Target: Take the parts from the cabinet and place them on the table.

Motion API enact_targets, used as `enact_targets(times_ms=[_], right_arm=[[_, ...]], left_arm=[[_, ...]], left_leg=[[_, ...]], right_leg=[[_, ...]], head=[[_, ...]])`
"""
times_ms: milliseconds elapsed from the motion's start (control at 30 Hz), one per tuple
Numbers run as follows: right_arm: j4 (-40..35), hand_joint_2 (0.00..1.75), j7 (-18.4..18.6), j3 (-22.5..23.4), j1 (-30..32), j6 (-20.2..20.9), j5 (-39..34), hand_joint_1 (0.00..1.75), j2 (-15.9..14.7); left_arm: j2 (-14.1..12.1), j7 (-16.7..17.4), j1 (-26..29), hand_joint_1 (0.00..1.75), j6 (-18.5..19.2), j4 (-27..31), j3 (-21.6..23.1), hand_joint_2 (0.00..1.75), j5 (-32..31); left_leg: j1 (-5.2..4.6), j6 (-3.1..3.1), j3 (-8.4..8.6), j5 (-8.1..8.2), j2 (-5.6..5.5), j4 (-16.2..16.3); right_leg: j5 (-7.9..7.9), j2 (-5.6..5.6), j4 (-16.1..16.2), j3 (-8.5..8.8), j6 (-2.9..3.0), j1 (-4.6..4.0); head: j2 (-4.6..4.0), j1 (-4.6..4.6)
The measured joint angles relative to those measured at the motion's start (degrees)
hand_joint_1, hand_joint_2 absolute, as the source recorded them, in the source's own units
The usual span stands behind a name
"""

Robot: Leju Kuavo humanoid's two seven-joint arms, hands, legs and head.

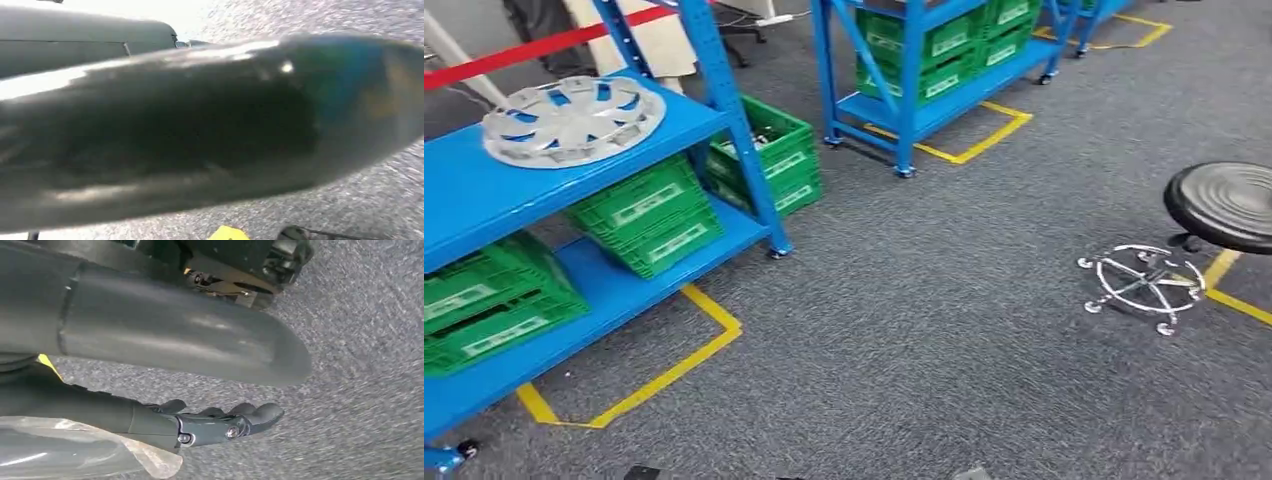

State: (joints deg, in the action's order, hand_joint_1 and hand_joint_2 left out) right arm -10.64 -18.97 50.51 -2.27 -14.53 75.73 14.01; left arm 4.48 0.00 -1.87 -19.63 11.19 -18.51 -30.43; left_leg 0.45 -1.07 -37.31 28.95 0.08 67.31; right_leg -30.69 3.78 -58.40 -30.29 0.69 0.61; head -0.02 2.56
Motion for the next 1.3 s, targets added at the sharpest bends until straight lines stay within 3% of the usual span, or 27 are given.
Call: enact_targets(times_ms=[33,67,133,200,233,267,300,367,400,433,500,533,567,600,700,733,800,867,900,933,967,1033,1067,1100,1233,1267,1300], right_arm=[[0.0,0.00,-0.1,0.0,0.0,0.1,0.0,0.00,0.0],[0.0,0.00,-0.2,0.0,-0.1,0.4,0.2,0.00,0.0],[0.0,0.00,-0.4,0.0,-0.3,1.8,0.7,0.00,0.0],[0.0,0.00,-1.3,0.1,-0.8,3.2,0.6,0.00,0.0],[0.0,0.00,-1.6,0.0,-1.0,3.5,0.7,0.00,0.0],[0.0,0.00,-1.8,0.0,-1.1,3.6,0.8,0.00,0.0],[0.0,0.00,-1.9,0.0,-1.1,3.8,0.9,0.00,0.0],[0.0,0.00,-1.9,0.0,-0.9,3.9,0.9,0.00,0.0],[0.0,0.00,-2.0,0.0,-0.8,3.9,0.9,0.00,0.0],[0.0,0.00,-2.1,0.0,-0.7,4.0,0.9,0.00,0.0],[0.0,0.00,-2.1,0.0,-0.8,4.5,1.5,0.00,0.0],[0.0,0.00,-1.6,-0.2,-0.8,4.9,2.3,0.00,-0.1],[0.0,0.00,-1.0,-0.5,-0.8,5.4,3.0,0.00,-0.2],[0.0,0.00,-0.7,-0.7,-0.8,5.8,3.3,0.00,-0.2],[0.0,0.00,-0.1,-1.6,-0.7,5.9,4.3,0.00,-0.5],[0.0,0.00,-0.2,-1.7,-0.8,5.7,4.2,0.00,-0.5],[0.0,0.00,-0.3,-1.7,-0.9,5.4,3.9,0.00,-0.7],[0.0,0.00,-0.3,-1.7,-0.6,5.2,3.8,0.00,-0.7],[0.0,0.00,-0.3,-1.7,-0.6,5.1,3.8,0.00,-0.8],[0.0,0.00,-0.3,-1.7,-0.6,5.1,3.8,0.00,-0.9],[0.0,0.00,-0.3,-1.7,-0.8,5.1,3.7,0.00,-0.9],[0.0,0.00,-0.3,-1.7,-1.0,4.9,3.1,0.00,-0.9],[0.0,0.00,-0.2,-1.7,-1.0,4.8,2.9,0.00,-0.9],[0.0,0.00,-0.1,-1.7,-1.0,4.7,2.8,0.00,-0.9],[0.0,0.00,0.5,-1.7,-1.4,4.3,3.0,0.00,-0.9],[0.0,0.00,0.5,-1.7,-1.4,4.3,3.0,0.00,-0.9],[0.0,0.00,0.5,-1.7,-1.4,4.3,3.0,0.00,-0.9]], left_arm=[[-0.1,-0.1,0.0,0.00,0.0,0.0,0.0,0.00,0.0],[-0.2,-0.4,-0.2,0.00,0.0,0.0,0.0,0.00,0.0],[-0.3,-0.6,-0.6,0.00,0.6,0.0,0.1,0.00,-0.4],[-0.6,-0.1,-0.2,0.00,1.2,0.0,0.4,0.00,-0.8],[-0.6,0.1,-0.1,0.00,1.3,0.0,0.4,0.00,-1.0],[-0.5,0.2,-0.1,0.00,1.3,0.0,0.5,0.00,-1.1],[-0.5,0.2,-0.4,0.00,1.4,0.0,0.6,0.00,-1.1],[-0.6,0.1,-0.7,0.00,1.4,0.0,0.9,0.00,-1.2],[-0.7,0.0,-0.7,0.00,1.4,0.0,0.9,0.00,-1.2],[-0.7,0.0,-0.6,0.00,1.4,0.0,0.9,0.00,-1.2],[-0.6,-0.4,-0.4,0.00,1.2,0.0,0.9,0.00,-1.0],[-0.4,-0.8,-0.4,0.00,1.0,0.0,0.9,0.00,-0.4],[-0.3,-1.2,-0.5,0.00,0.8,0.0,0.8,0.00,0.2],[-0.2,-1.3,-0.7,0.00,0.5,0.0,0.7,0.00,0.7],[0.5,-0.9,-0.2,0.00,-0.9,0.0,-0.3,0.00,2.2],[0.6,0.1,-0.1,0.00,-1.1,0.0,-0.8,0.00,2.6],[1.3,2.1,0.0,0.00,-1.1,0.0,-1.5,0.00,3.0],[1.5,2.4,-0.1,0.00,-1.0,0.0,-1.7,0.00,3.0],[1.5,2.5,-0.1,0.00,-0.9,0.0,-1.9,0.00,3.0],[1.6,3.5,0.0,0.00,-0.1,0.0,-2.2,0.00,3.1],[1.6,4.7,0.1,0.00,0.6,0.0,-2.4,0.00,3.2],[1.5,5.2,0.3,0.00,0.6,0.0,-3.0,0.00,3.7],[1.5,4.4,0.2,0.00,0.2,0.0,-3.4,0.00,4.2],[1.4,3.4,-0.1,0.00,0.0,0.0,-3.8,0.00,4.5],[1.2,-0.2,-0.2,0.00,-0.2,0.0,-5.8,0.00,5.6],[1.3,-0.3,-0.1,0.00,-0.2,0.0,-6.0,0.00,5.6],[1.2,-0.4,-0.2,0.00,-0.3,0.0,-6.3,0.00,5.8]], left_leg=[[-0.24,0.42,2.58,-2.22,1.63,-5.0],[-0.92,0.76,3.81,-1.60,4.62,-7.2],[-1.28,1.29,3.66,-1.44,4.08,-8.2],[-1.33,1.74,3.50,-1.42,2.78,-8.3],[-0.64,2.18,4.26,-1.80,2.12,-9.1],[-0.57,2.36,4.42,-1.81,1.67,-9.2],[-0.47,2.79,4.31,-1.89,1.01,-9.2],[-0.44,2.92,4.25,-1.85,-0.59,-9.2],[-0.45,2.93,4.28,-1.84,-1.44,-9.2],[-0.44,2.92,4.38,-1.83,-2.32,-9.2],[-0.30,2.79,4.55,-1.75,-3.97,-9.1],[-0.19,2.59,4.65,-1.64,-4.73,-9.0],[-0.09,2.25,4.51,-1.48,-5.44,-8.8],[-0.43,1.84,4.11,-1.25,-6.24,-8.1],[0.07,0.84,3.63,-1.88,-7.98,-8.6],[0.00,0.64,3.55,-1.65,-8.41,-8.3],[-0.32,0.05,2.05,0.85,-2.90,-4.6],[-0.05,-0.33,-2.34,5.04,-0.96,4.5],[0.02,-0.42,-3.94,6.07,-0.74,7.8],[0.06,-0.44,-4.36,5.69,-0.67,8.7],[0.07,-0.37,-3.53,4.03,-0.59,7.1],[-0.05,0.14,0.81,-1.07,0.46,-1.7],[-0.39,0.62,3.06,-2.70,2.74,-6.4],[-1.31,0.85,3.77,-1.60,5.11,-7.6],[-1.01,2.05,3.79,-1.54,2.42,-8.5],[-0.66,2.30,4.14,-1.79,1.97,-8.9],[-0.49,2.68,4.16,-1.80,1.41,-8.9]], right_leg=[[-0.23,0.68,0.0,0.33,-0.11,-0.04],[-0.44,1.20,0.0,0.45,-0.42,-0.22],[-0.73,2.43,0.0,0.46,-1.05,-0.60],[-0.91,3.68,0.3,1.06,-1.57,-0.62],[-1.56,2.49,0.0,0.66,-2.16,-0.30],[-2.53,-0.64,-1.5,0.30,-2.36,-0.23],[-4.36,-2.33,-5.0,-1.34,-2.46,-0.20],[-7.96,-3.41,-13.8,-5.95,-2.64,-0.08],[-8.47,-3.54,-17.0,-7.90,-2.75,-0.07],[-7.38,-3.58,-17.1,-8.46,-2.78,-0.07],[-2.27,-3.94,-10.6,-6.23,-2.69,0.02],[0.43,-4.95,-5.8,-4.18,-2.62,0.13],[1.41,-8.19,-2.0,-2.72,-2.62,0.51],[0.76,-9.23,-0.3,-1.82,-2.47,0.81],[0.74,-7.58,-0.8,-1.42,-1.54,0.28],[0.95,-6.66,-0.3,-1.22,-1.14,0.91],[0.79,-5.18,-0.1,-0.72,-0.47,0.70],[0.47,-3.10,-0.1,-0.53,-0.13,0.36],[0.32,-2.16,-0.1,-0.49,-0.05,0.30],[0.18,-1.33,-0.1,-0.37,-0.06,0.27],[0.03,-0.59,-0.1,-0.19,-0.09,0.25],[-0.38,0.72,-0.1,0.45,-0.23,0.20],[-0.68,1.40,-0.1,0.79,-0.41,0.12],[-1.09,2.04,-0.2,0.43,-0.99,-0.37],[-1.62,4.62,0.3,2.01,-2.03,-0.54],[-2.32,1.38,-0.4,1.63,-2.42,-0.28],[-3.96,-1.75,-2.8,0.46,-2.48,-0.06]], head=[[0.00,0.02],[0.00,-0.04],[0.02,-0.15],[0.00,-0.15],[0.02,-0.13],[0.00,-0.53],[0.02,-0.68],[0.00,-0.79],[0.00,-0.76],[0.00,-0.74],[0.00,-0.74],[0.00,-0.74],[0.00,-0.83],[0.02,-0.74],[0.00,-0.68],[0.02,-0.68],[0.00,0.37],[0.00,0.39],[0.02,0.37],[0.00,0.44],[0.00,0.41],[0.00,0.44],[0.00,0.44],[0.00,0.44],[0.00,0.22],[0.02,0.04],[0.02,-0.26]])
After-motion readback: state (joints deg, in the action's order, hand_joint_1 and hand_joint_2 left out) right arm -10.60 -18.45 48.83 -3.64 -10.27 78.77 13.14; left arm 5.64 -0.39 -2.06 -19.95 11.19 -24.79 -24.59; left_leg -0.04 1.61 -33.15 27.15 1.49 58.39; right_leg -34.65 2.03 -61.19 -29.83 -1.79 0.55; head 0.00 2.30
